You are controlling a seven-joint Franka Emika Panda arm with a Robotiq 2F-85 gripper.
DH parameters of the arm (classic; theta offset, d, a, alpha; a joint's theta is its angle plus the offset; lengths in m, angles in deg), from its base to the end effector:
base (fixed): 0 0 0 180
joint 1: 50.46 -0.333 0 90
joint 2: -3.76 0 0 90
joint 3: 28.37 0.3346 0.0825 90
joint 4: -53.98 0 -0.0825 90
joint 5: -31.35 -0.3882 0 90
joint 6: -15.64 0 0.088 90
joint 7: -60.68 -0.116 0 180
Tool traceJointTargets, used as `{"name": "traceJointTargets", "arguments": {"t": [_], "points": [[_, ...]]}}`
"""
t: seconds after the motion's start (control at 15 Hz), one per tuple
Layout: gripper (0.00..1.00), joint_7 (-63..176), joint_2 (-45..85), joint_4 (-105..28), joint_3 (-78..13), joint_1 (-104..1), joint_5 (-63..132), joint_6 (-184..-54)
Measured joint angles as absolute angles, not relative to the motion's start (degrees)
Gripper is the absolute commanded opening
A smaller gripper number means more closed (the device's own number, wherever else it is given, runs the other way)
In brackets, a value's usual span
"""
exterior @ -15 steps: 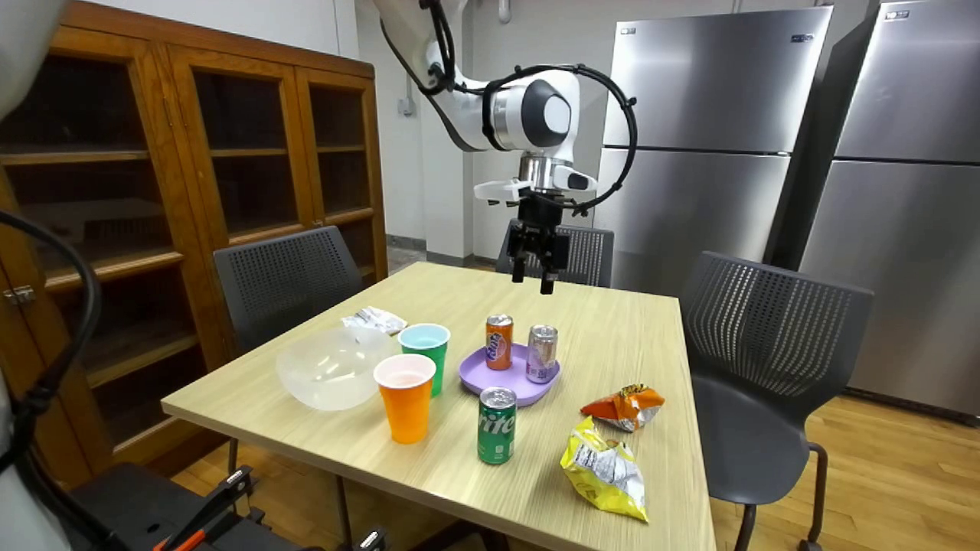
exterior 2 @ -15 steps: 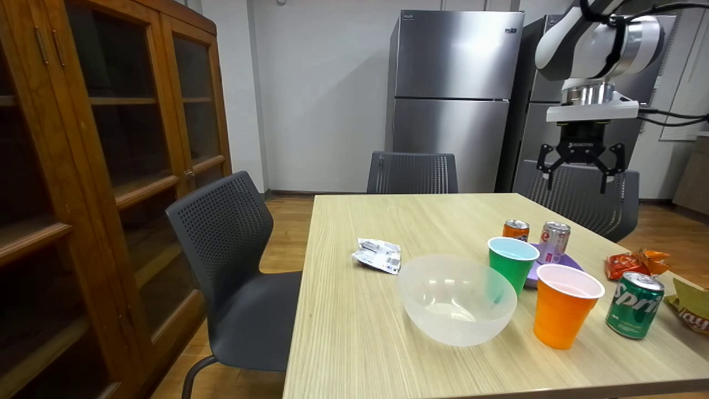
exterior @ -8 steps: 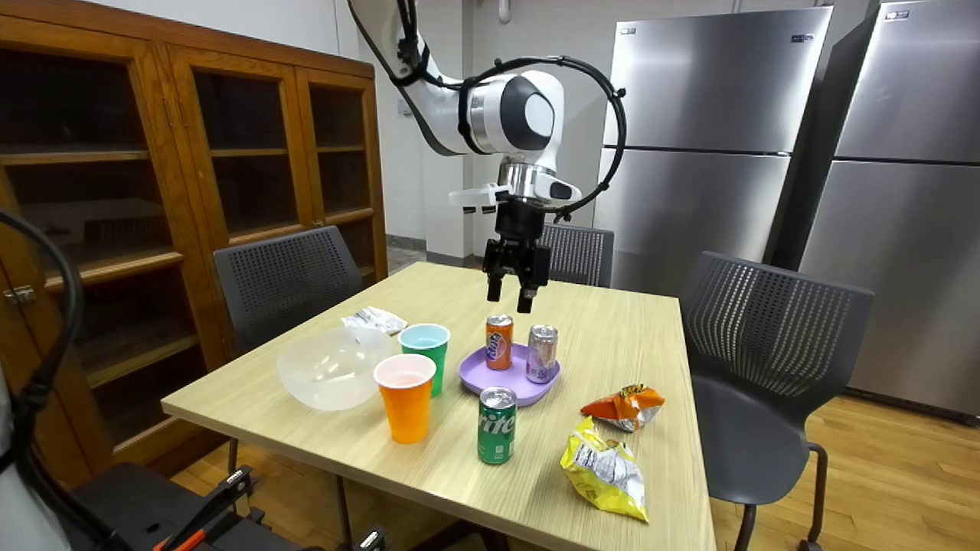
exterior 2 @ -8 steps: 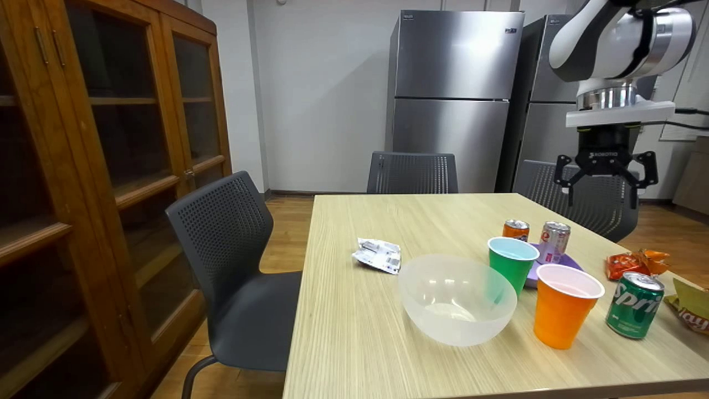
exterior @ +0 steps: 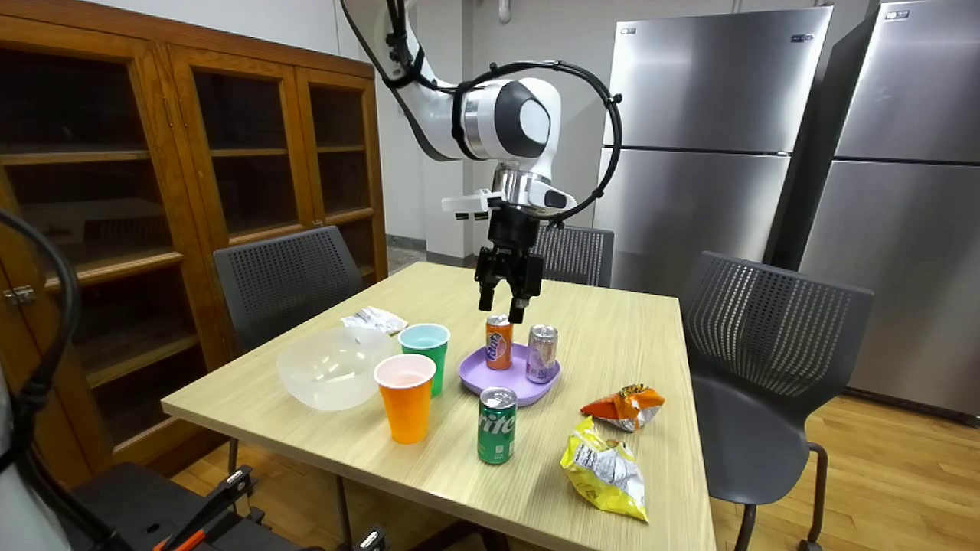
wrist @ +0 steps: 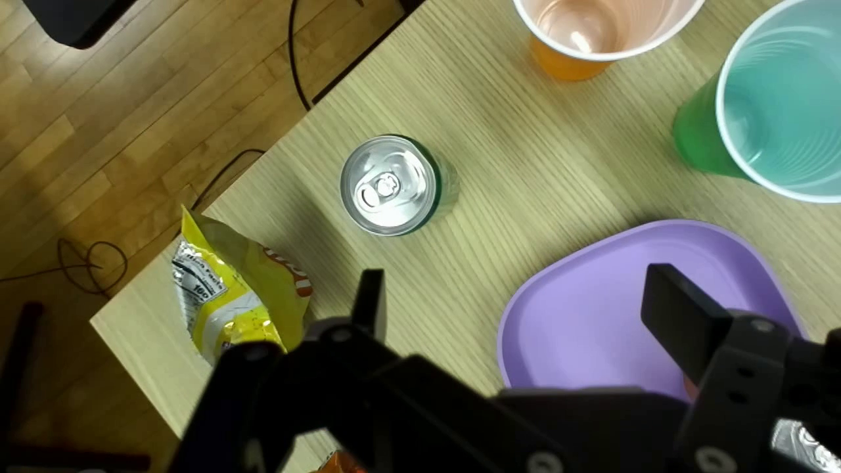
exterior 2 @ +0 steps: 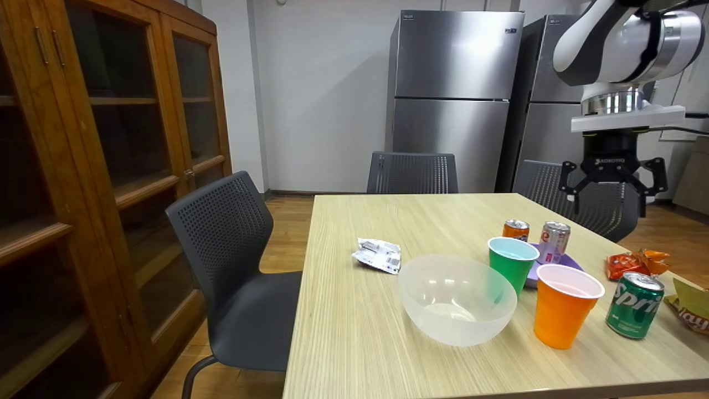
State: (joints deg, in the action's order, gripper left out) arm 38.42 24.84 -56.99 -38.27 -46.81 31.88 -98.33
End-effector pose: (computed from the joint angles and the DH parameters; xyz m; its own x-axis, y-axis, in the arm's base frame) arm 0.5731 -0.1351 0.2823 0.7737 -0.5793 -0.2565 -0.5509 -0.8151 0.1792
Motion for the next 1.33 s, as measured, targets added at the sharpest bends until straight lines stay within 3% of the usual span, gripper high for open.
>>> {"name": "traceJointTargets", "arguments": {"t": [1.33], "points": [[1.00,66.2,29.8,-59.4,-37.9,-44.0,38.8,-108.1]]}}
